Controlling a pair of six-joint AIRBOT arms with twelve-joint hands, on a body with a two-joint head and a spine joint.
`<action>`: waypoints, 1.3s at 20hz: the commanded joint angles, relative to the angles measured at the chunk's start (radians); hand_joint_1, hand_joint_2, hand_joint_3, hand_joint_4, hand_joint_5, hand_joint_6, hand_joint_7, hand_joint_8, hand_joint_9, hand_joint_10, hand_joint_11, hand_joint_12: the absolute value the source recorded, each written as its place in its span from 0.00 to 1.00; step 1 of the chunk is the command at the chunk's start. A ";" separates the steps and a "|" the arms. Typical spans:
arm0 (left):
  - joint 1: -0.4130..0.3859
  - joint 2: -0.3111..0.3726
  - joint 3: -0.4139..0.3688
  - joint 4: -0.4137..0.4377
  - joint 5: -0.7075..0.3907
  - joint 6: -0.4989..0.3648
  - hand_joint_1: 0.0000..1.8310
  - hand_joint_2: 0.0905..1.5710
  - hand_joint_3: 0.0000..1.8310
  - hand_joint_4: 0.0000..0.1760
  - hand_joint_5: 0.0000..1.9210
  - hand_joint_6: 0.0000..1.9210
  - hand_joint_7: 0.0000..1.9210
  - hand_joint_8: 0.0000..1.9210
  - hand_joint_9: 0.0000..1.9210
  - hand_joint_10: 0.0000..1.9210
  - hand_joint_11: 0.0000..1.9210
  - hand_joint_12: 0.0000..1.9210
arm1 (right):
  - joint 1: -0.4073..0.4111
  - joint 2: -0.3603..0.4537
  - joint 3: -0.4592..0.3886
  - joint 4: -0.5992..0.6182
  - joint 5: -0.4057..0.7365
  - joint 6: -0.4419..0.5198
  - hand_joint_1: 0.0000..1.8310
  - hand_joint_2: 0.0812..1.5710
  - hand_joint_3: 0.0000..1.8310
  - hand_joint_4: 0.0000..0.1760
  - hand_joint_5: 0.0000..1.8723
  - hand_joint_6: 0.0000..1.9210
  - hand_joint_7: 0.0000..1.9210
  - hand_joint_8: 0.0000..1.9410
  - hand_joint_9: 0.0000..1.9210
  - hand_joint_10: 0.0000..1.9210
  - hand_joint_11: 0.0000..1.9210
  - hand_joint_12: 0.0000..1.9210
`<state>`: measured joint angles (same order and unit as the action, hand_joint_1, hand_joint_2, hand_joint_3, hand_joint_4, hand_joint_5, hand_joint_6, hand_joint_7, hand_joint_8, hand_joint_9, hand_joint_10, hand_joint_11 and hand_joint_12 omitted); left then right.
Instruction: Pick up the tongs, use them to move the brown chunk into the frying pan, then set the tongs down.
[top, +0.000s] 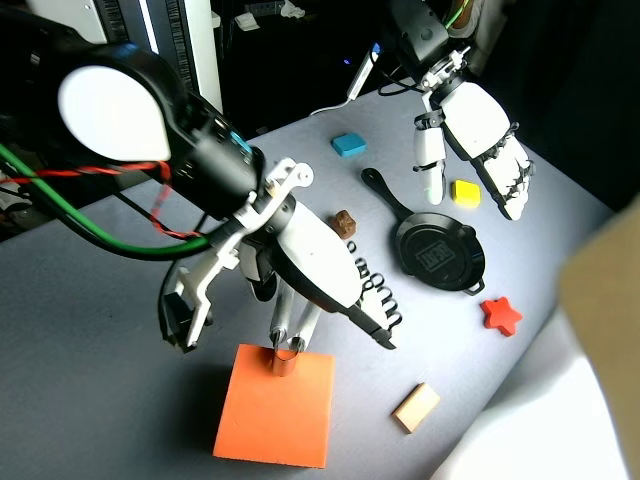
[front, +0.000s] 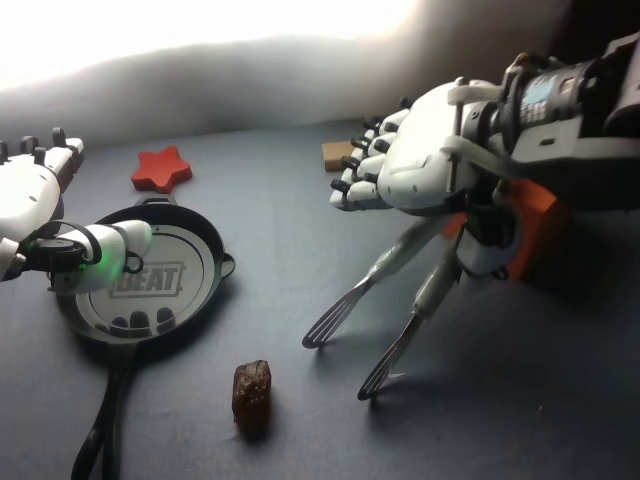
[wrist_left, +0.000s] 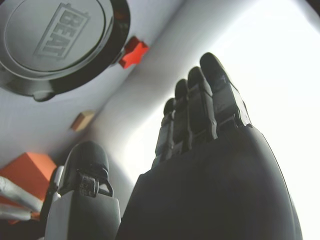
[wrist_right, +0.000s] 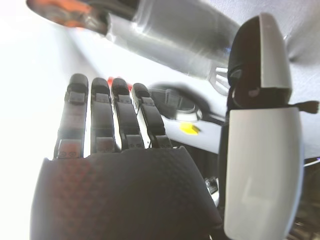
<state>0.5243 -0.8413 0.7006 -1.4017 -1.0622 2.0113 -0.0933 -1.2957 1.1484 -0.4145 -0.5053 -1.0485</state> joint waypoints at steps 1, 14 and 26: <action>-0.010 0.004 0.000 0.071 -0.068 0.002 0.06 0.81 0.00 0.12 0.02 0.00 0.06 0.00 0.07 0.00 0.00 0.27 | 0.002 0.002 0.010 -0.030 0.063 0.000 0.52 0.53 0.00 0.00 0.00 0.00 0.00 0.00 0.00 0.00 0.00 0.00; 0.019 0.005 0.020 0.071 -0.068 -0.041 0.01 0.80 0.00 0.00 0.00 0.00 0.04 0.00 0.03 0.00 0.00 0.20 | -0.050 -0.042 0.048 -0.072 0.084 0.000 0.53 0.53 0.00 0.00 0.00 0.00 0.00 0.00 0.00 0.00 0.00 0.00; 0.011 0.006 0.022 0.071 -0.096 -0.037 0.00 0.80 0.00 0.00 0.00 0.00 0.03 0.00 0.03 0.00 0.00 0.16 | -0.078 -0.047 0.056 -0.074 0.087 -0.004 0.52 0.51 0.00 0.00 0.00 0.00 0.00 0.00 0.00 0.00 0.00 0.00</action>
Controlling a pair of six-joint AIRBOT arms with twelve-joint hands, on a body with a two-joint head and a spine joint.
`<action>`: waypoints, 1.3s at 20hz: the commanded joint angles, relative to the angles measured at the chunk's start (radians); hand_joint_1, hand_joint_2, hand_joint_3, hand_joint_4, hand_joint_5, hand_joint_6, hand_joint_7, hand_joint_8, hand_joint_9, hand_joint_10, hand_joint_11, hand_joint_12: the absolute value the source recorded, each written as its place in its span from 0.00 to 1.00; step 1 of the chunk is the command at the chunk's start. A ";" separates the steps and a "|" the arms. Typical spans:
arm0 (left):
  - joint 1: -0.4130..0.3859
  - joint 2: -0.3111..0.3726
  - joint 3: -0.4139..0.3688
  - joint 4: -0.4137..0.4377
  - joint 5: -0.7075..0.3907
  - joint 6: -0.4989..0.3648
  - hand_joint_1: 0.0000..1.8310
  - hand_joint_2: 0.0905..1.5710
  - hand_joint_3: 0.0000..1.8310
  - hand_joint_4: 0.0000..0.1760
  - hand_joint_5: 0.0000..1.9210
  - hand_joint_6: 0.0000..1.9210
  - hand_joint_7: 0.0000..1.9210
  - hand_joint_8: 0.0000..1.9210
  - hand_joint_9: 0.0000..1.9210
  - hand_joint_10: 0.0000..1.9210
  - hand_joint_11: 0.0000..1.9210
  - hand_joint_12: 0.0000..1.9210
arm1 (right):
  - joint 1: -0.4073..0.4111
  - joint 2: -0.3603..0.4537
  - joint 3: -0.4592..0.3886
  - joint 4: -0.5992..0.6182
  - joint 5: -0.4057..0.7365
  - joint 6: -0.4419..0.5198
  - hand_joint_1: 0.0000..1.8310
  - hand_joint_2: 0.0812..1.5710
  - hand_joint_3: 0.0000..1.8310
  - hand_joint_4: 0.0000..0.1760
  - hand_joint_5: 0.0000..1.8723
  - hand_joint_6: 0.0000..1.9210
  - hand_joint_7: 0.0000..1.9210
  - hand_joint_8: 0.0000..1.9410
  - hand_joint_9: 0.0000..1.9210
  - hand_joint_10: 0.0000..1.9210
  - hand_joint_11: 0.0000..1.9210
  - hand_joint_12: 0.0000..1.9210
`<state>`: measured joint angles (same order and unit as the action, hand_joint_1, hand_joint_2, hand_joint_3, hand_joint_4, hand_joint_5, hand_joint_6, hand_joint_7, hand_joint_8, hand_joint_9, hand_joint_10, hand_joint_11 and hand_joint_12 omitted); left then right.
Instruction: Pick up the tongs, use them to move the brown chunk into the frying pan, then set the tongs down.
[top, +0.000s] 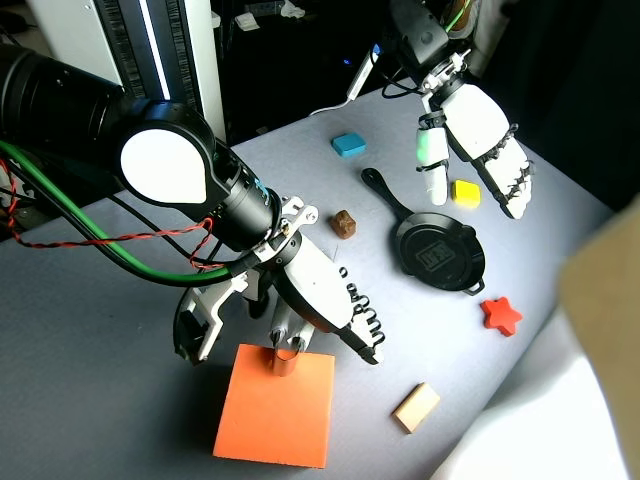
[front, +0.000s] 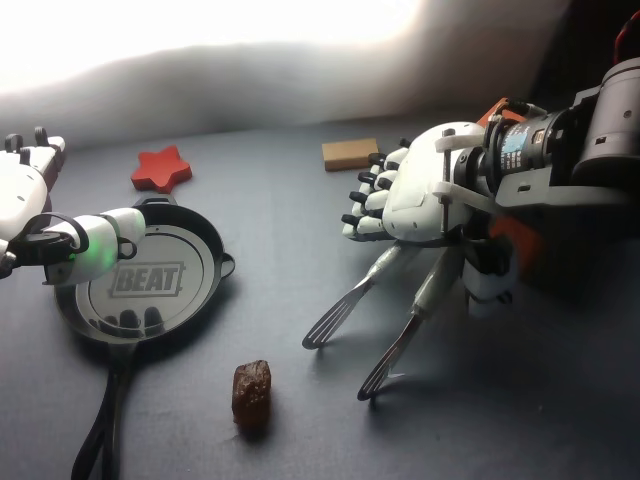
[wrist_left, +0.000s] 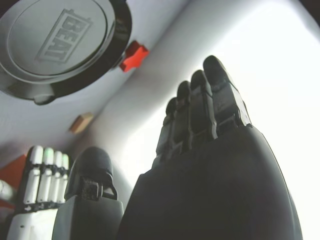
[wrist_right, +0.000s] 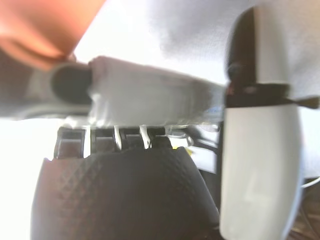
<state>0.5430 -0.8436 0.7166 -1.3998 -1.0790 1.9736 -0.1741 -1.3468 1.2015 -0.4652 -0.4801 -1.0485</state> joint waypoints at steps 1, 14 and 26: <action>-0.007 0.009 0.005 0.069 -0.079 0.001 0.00 0.80 0.00 0.00 0.00 0.00 0.03 0.00 0.03 0.00 0.00 0.14 | 0.002 0.004 0.003 -0.023 0.062 -0.004 0.51 0.51 0.00 0.00 0.00 0.00 0.00 0.00 0.00 0.00 0.00 0.00; -0.006 0.009 0.001 0.066 -0.075 0.004 0.00 0.80 0.00 0.00 0.02 0.00 0.06 0.00 0.06 0.00 0.00 0.21 | -0.002 0.004 0.004 -0.039 0.077 -0.011 0.55 0.57 0.01 0.00 0.00 0.00 0.01 0.00 0.00 0.00 0.00 0.00; -0.006 0.009 0.001 0.067 -0.074 0.006 0.00 0.80 0.00 0.00 0.03 0.00 0.06 0.00 0.06 0.00 0.00 0.22 | 0.000 0.005 0.003 -0.039 0.079 0.006 0.55 0.66 0.00 0.00 0.29 0.10 0.33 0.05 0.28 0.12 0.00 0.76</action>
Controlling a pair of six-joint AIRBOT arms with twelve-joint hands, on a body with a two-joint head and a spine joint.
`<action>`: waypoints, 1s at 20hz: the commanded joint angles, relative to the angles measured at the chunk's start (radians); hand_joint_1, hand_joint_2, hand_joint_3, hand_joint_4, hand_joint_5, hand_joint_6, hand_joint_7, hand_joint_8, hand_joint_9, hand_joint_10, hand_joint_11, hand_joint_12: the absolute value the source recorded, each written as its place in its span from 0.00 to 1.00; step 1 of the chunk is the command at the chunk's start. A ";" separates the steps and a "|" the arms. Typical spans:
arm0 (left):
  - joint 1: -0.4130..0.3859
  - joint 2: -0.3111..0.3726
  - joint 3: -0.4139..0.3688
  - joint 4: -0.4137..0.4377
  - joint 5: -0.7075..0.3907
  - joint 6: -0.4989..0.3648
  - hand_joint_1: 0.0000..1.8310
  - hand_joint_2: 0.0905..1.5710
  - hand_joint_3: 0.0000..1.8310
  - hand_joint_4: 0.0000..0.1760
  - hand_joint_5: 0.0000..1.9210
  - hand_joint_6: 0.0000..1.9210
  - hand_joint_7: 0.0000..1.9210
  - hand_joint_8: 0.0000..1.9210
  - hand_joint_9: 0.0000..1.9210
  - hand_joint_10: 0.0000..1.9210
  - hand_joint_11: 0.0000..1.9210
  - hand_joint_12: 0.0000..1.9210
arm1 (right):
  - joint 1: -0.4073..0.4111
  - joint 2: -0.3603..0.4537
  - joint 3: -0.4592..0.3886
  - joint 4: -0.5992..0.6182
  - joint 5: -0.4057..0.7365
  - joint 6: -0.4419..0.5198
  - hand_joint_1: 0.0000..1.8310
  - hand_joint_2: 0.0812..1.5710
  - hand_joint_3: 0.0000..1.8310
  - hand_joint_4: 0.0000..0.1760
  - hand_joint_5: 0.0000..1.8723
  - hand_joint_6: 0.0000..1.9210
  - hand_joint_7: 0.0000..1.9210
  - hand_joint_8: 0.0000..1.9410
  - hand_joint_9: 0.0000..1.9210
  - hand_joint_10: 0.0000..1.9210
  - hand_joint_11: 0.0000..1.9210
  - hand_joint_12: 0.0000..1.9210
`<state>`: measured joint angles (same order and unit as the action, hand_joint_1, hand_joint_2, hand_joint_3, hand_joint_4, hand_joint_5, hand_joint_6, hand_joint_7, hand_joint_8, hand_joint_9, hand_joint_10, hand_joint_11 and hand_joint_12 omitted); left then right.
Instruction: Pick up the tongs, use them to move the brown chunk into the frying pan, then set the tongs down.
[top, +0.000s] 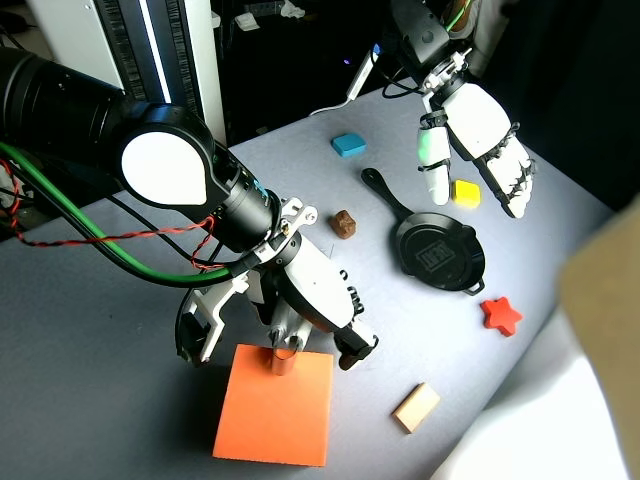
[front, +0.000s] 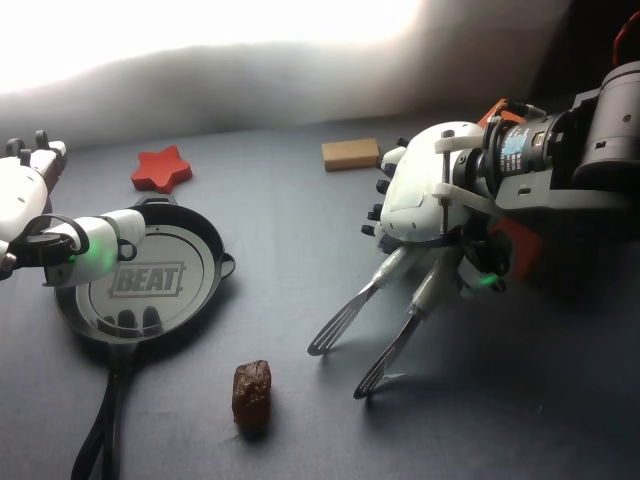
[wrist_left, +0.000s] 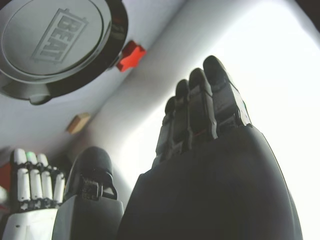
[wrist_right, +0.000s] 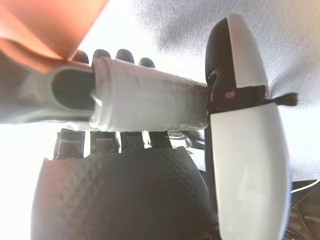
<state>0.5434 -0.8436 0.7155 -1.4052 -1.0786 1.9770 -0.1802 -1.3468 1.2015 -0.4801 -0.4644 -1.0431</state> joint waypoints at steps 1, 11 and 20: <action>-0.006 0.009 0.002 0.072 -0.075 0.003 0.01 0.80 0.00 0.00 0.03 0.00 0.06 0.00 0.06 0.00 0.00 0.23 | 0.008 0.005 0.003 -0.024 0.064 0.004 0.57 0.66 0.00 0.00 0.32 0.12 0.37 0.04 0.29 0.15 0.00 0.79; -0.007 0.009 0.002 0.071 -0.075 0.003 0.00 0.79 0.00 0.00 0.04 0.00 0.06 0.00 0.07 0.00 0.00 0.25 | 0.060 0.034 -0.021 -0.025 0.049 0.034 0.59 0.72 0.01 0.00 0.36 0.26 0.47 0.04 0.30 0.37 0.09 0.82; -0.012 0.009 0.013 0.069 -0.075 0.003 0.02 0.80 0.00 0.00 0.04 0.00 0.08 0.00 0.08 0.00 0.00 0.28 | 0.145 0.146 -0.188 -0.029 -0.030 0.265 0.63 0.70 0.00 0.00 0.39 0.28 0.51 0.05 0.34 0.39 0.13 0.82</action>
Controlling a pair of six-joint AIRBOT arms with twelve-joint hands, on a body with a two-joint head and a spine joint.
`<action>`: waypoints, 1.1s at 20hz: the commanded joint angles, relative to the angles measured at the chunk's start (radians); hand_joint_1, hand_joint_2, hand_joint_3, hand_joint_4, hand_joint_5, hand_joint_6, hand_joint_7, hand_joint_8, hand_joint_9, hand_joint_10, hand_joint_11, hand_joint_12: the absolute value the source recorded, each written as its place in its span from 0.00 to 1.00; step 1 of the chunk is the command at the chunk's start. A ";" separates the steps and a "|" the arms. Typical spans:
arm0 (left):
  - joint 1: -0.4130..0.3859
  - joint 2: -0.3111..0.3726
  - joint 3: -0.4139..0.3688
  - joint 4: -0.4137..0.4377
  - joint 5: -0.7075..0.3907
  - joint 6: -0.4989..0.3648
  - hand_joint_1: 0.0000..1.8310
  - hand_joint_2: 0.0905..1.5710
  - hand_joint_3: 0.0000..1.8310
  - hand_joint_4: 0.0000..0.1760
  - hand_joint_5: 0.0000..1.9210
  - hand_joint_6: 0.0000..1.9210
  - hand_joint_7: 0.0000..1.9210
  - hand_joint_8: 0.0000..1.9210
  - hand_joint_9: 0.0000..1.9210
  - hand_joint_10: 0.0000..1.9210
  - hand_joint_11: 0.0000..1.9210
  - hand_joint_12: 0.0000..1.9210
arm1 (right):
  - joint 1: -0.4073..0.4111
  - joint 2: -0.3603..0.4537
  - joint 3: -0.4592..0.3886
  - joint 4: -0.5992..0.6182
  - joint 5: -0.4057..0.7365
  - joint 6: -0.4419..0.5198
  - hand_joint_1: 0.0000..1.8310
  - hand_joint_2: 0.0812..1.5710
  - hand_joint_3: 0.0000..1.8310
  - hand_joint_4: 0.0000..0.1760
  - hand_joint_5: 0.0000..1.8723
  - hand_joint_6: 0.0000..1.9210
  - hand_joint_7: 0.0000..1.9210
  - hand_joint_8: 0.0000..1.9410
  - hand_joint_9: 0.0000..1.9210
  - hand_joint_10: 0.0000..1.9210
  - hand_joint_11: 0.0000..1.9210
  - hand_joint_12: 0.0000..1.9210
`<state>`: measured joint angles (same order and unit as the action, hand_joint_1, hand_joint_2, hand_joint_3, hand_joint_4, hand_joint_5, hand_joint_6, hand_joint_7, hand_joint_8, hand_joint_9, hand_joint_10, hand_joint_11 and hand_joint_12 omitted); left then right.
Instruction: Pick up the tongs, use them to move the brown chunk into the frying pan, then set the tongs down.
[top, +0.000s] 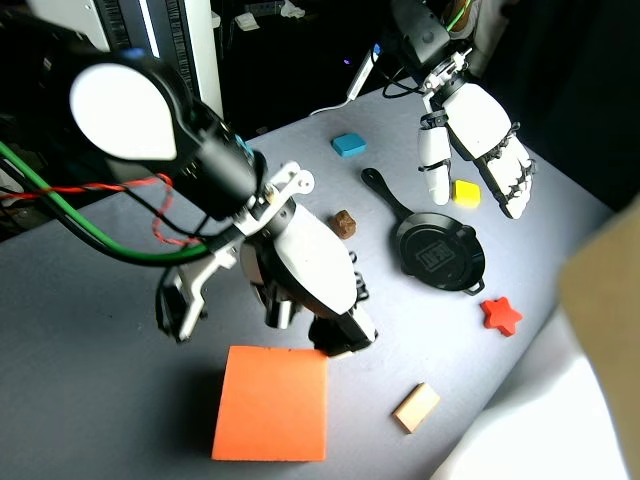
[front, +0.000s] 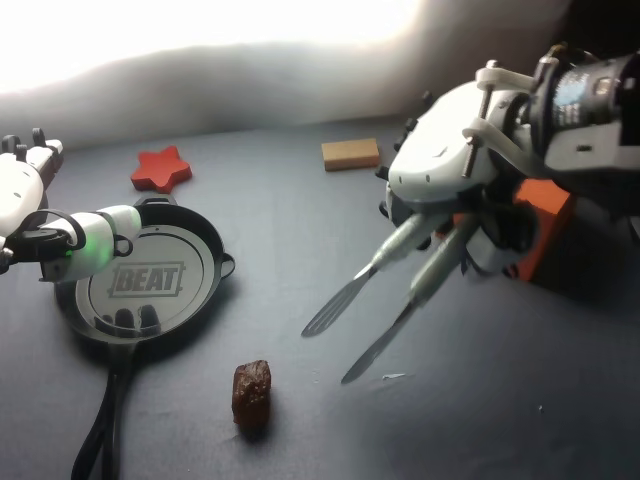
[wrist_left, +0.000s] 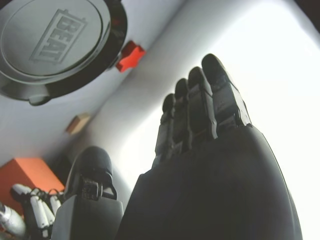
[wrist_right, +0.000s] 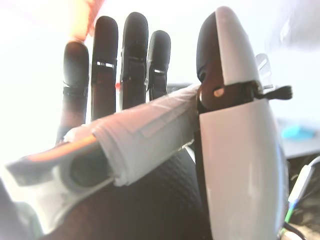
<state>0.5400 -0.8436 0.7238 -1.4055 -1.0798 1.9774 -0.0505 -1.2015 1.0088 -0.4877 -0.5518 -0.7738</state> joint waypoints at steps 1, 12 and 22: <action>-0.009 0.009 0.005 0.070 -0.074 0.002 0.03 0.80 0.00 0.00 0.05 0.00 0.08 0.00 0.08 0.00 0.00 0.28 | 0.021 0.015 -0.022 -0.055 0.054 0.048 0.62 0.70 0.00 0.00 0.39 0.27 0.51 0.05 0.34 0.38 0.13 0.82; -0.009 0.009 0.008 0.059 -0.073 0.002 0.00 0.80 0.00 0.00 0.04 0.00 0.08 0.00 0.07 0.00 0.00 0.25 | -0.029 0.036 -0.286 -0.627 -0.236 0.733 0.60 0.71 0.00 0.00 0.38 0.26 0.50 0.03 0.33 0.37 0.11 0.83; -0.014 0.009 0.013 0.048 -0.060 0.003 0.00 0.80 0.00 0.00 0.02 0.00 0.07 0.00 0.07 0.00 0.00 0.25 | -0.063 -0.033 -0.283 -0.658 -0.343 1.003 0.62 0.70 0.00 0.00 0.37 0.26 0.50 0.03 0.33 0.37 0.12 0.82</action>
<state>0.5358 -0.8436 0.7311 -1.4288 -1.0721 1.9793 -0.1238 -1.2434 0.7330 -1.0767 -0.9077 0.2276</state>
